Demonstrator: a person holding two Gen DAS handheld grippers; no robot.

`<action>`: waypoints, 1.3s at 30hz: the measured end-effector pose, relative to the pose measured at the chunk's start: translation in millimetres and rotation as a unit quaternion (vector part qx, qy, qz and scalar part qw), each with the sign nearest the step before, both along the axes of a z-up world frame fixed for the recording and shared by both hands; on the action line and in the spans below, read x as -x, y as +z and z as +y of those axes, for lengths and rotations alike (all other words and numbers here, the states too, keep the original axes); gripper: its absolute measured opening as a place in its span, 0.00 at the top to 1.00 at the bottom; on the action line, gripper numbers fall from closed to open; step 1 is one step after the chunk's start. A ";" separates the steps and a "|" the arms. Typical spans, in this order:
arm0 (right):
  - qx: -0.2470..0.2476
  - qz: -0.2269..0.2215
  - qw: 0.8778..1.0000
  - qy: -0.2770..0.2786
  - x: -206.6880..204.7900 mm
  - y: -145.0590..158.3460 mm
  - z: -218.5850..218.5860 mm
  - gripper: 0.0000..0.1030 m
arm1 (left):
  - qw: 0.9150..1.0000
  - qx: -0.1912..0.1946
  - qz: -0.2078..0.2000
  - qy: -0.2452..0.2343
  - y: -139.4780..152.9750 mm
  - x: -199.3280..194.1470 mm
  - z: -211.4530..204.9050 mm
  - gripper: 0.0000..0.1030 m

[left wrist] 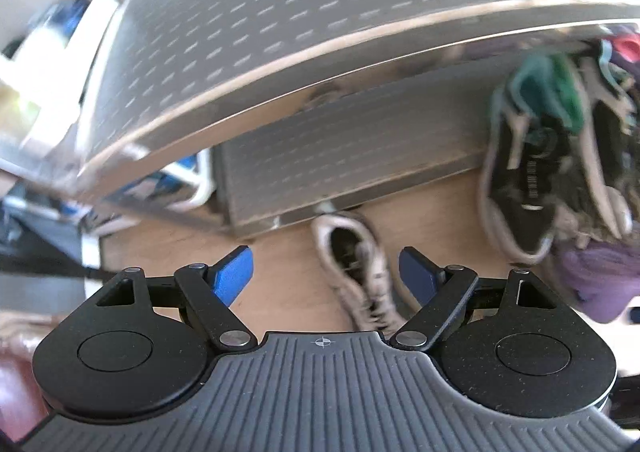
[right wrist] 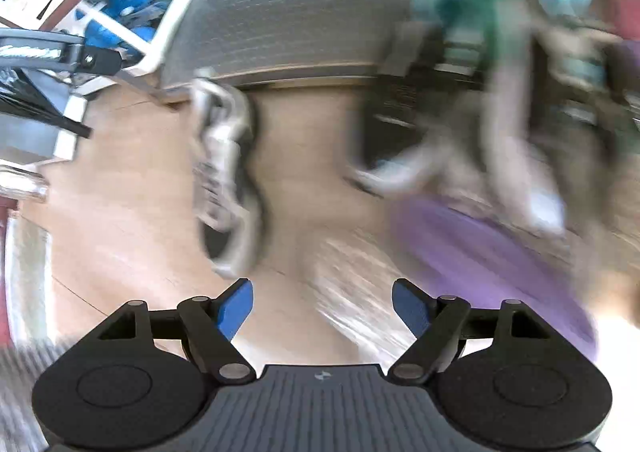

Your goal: Organize scattered shoes

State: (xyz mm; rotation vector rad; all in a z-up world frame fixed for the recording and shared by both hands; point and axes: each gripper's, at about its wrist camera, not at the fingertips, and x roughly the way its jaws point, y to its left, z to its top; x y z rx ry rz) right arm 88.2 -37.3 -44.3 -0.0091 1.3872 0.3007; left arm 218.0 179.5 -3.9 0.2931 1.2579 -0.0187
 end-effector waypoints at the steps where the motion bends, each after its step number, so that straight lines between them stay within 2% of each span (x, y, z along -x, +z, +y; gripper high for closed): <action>1: 0.013 -0.010 1.000 -0.012 10.9 11.1 -23.5 0.24 | 1.000 0.010 0.002 -0.008 0.7 2.6 -11.8 0.18; 5: 0.043 -0.052 0.996 -0.065 47.2 38.0 -103.2 0.23 | 0.997 0.043 0.024 -0.055 -3.4 25.3 -66.8 0.18; 9: 0.059 -0.099 0.987 -0.108 59.7 29.9 -149.7 0.23 | 0.996 0.017 0.019 -0.084 -5.4 47.8 -110.5 0.18; 11: 0.069 -0.093 0.986 -0.118 60.6 16.8 -163.0 0.23 | 0.998 0.010 0.010 -0.060 -7.8 72.5 -133.2 0.18; 13: 0.060 -0.074 0.986 -0.135 56.8 7.0 -169.3 0.23 | 0.999 0.027 0.015 -0.044 -11.2 85.5 -145.1 0.18; 19: -0.022 -0.031 0.980 -0.195 49.8 2.3 -187.3 0.23 | 0.997 0.062 0.037 -0.033 -25.7 116.6 -179.8 0.18; 25: -0.078 -0.015 0.974 -0.210 57.3 10.6 -189.9 0.23 | 0.993 0.097 0.059 -0.021 -40.1 147.8 -214.5 0.18; 29: -0.082 -0.019 0.973 -0.217 59.9 13.6 -198.4 0.23 | 0.992 0.109 0.062 -0.006 -46.8 152.4 -221.9 0.18; 33: -0.084 -0.026 0.971 -0.222 60.7 16.0 -205.8 0.23 | 0.989 0.131 0.056 0.032 -47.4 146.7 -216.1 0.18; 37: -0.090 -0.066 0.978 -0.179 46.0 38.7 -206.1 0.24 | 0.985 0.158 0.052 0.048 -48.4 140.2 -214.5 0.18; 39: -0.088 -0.111 0.981 -0.131 27.1 48.4 -204.8 0.29 | 0.985 0.161 0.047 0.044 -47.5 134.2 -218.3 0.18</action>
